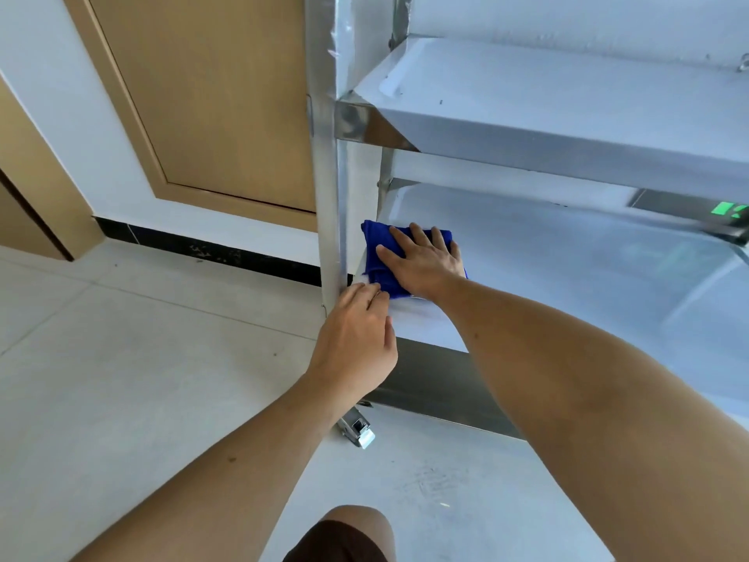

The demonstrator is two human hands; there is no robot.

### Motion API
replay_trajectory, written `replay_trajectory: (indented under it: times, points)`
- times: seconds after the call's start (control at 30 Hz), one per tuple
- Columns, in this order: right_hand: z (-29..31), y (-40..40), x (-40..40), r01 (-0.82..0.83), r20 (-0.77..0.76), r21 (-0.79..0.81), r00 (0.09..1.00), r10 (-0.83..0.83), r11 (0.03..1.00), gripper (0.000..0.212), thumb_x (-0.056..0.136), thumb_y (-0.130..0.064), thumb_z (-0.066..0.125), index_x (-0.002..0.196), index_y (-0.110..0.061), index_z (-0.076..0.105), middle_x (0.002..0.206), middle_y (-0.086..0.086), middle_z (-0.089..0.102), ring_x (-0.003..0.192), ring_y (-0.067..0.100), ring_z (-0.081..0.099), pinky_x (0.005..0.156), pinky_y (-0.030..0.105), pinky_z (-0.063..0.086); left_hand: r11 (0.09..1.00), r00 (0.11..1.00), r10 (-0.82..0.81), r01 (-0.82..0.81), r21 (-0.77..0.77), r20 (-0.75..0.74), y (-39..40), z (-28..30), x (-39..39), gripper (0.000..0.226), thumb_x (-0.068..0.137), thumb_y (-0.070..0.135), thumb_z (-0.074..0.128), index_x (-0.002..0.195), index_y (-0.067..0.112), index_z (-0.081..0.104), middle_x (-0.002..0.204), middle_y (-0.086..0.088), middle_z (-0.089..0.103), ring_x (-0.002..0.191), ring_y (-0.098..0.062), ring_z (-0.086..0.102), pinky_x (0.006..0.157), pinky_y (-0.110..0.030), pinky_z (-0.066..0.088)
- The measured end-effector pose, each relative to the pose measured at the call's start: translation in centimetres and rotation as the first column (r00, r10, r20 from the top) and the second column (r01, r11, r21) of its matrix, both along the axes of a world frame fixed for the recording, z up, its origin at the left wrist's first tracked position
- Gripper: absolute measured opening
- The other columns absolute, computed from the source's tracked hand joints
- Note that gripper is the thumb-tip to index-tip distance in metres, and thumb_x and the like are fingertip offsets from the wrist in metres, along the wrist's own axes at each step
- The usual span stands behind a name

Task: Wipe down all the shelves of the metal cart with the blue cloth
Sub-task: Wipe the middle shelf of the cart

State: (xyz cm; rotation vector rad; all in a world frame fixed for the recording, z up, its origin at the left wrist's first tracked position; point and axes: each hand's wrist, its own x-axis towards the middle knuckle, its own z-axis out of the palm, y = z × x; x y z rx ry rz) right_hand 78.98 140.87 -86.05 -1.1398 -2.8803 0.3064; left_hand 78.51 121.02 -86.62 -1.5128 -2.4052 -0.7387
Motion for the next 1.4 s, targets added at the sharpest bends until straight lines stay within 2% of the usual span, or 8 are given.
replay_trajectory:
  times: [0.2, 0.5, 0.77, 0.93, 1.23, 1.4]
  points:
    - [-0.2, 3.6, 2.5, 0.046, -0.031, 0.048, 0.999, -0.045, 0.998, 0.075, 0.091, -0.078, 0.012, 0.157, -0.043, 0.018, 0.169, -0.008, 0.013, 0.155, 0.029, 0.002, 0.122, 0.053, 0.004, 0.996, 0.996, -0.028, 0.021, -0.088, -0.081, 2.7, 0.5, 1.7, 0.043, 0.097, 0.033, 0.042, 0.133, 0.013, 0.057, 0.136, -0.004, 0.058, 0.133, -0.022, 0.044, 0.112, -0.040, 0.035]
    - [-0.3, 9.5, 11.7, 0.171, -0.051, 0.062, 0.984, -0.168, 0.983, 0.076, 0.088, -0.077, 0.015, 0.156, -0.043, 0.022, 0.167, -0.009, 0.016, 0.154, 0.027, 0.005, 0.121, 0.050, 0.007, 0.987, 0.985, -0.139, 0.130, -0.089, -0.101, 9.1, 1.8, 6.7, 0.038, 0.096, 0.034, 0.044, 0.123, 0.015, 0.062, 0.127, -0.003, 0.063, 0.122, -0.022, 0.050, 0.103, -0.039, 0.040]
    - [-0.1, 15.1, 24.8, 0.358, -0.064, 0.087, 0.933, -0.353, 0.930, 0.072, 0.089, -0.074, 0.020, 0.154, -0.042, 0.027, 0.165, -0.009, 0.021, 0.150, 0.026, 0.012, 0.119, 0.048, 0.012, 0.946, 0.948, -0.305, 0.290, -0.145, -0.094, 16.6, 2.3, 14.5, 0.044, 0.097, 0.039, 0.041, 0.130, 0.015, 0.058, 0.130, -0.004, 0.061, 0.123, -0.025, 0.048, 0.102, -0.041, 0.039]
    - [-0.2, 16.5, 29.2, 0.409, -0.071, 0.085, 0.912, -0.404, 0.908, 0.074, 0.088, -0.075, 0.020, 0.154, -0.043, 0.027, 0.165, -0.010, 0.021, 0.152, 0.026, 0.010, 0.120, 0.049, 0.011, 0.922, 0.928, -0.365, 0.348, -0.172, -0.078, 20.0, 2.1, 18.6, 0.044, 0.096, 0.043, 0.039, 0.122, 0.014, 0.061, 0.124, -0.006, 0.063, 0.118, -0.026, 0.051, 0.098, -0.043, 0.042]
    - [-0.3, 21.3, 39.0, 0.564, -0.078, 0.111, 0.826, -0.559, 0.818, 0.075, 0.084, -0.075, 0.016, 0.150, -0.043, 0.033, 0.159, -0.010, 0.032, 0.146, 0.027, 0.021, 0.117, 0.050, 0.016, 0.903, 0.917, -0.399, 0.394, -0.172, 0.007, 26.1, 1.9, 22.7, 0.046, 0.097, 0.046, 0.039, 0.121, 0.013, 0.060, 0.122, -0.007, 0.063, 0.119, -0.027, 0.050, 0.097, -0.042, 0.043]
    - [-0.1, 24.3, 41.4, 0.598, -0.068, 0.136, 0.801, -0.594, 0.790, 0.076, 0.082, -0.074, 0.015, 0.146, -0.041, 0.037, 0.154, -0.007, 0.038, 0.144, 0.028, 0.023, 0.116, 0.051, 0.017, 0.905, 0.921, -0.389, 0.380, -0.189, -0.011, 29.5, 1.9, 22.9, 0.045, 0.096, 0.046, 0.040, 0.119, 0.013, 0.060, 0.123, -0.007, 0.062, 0.119, -0.028, 0.049, 0.097, -0.041, 0.043]
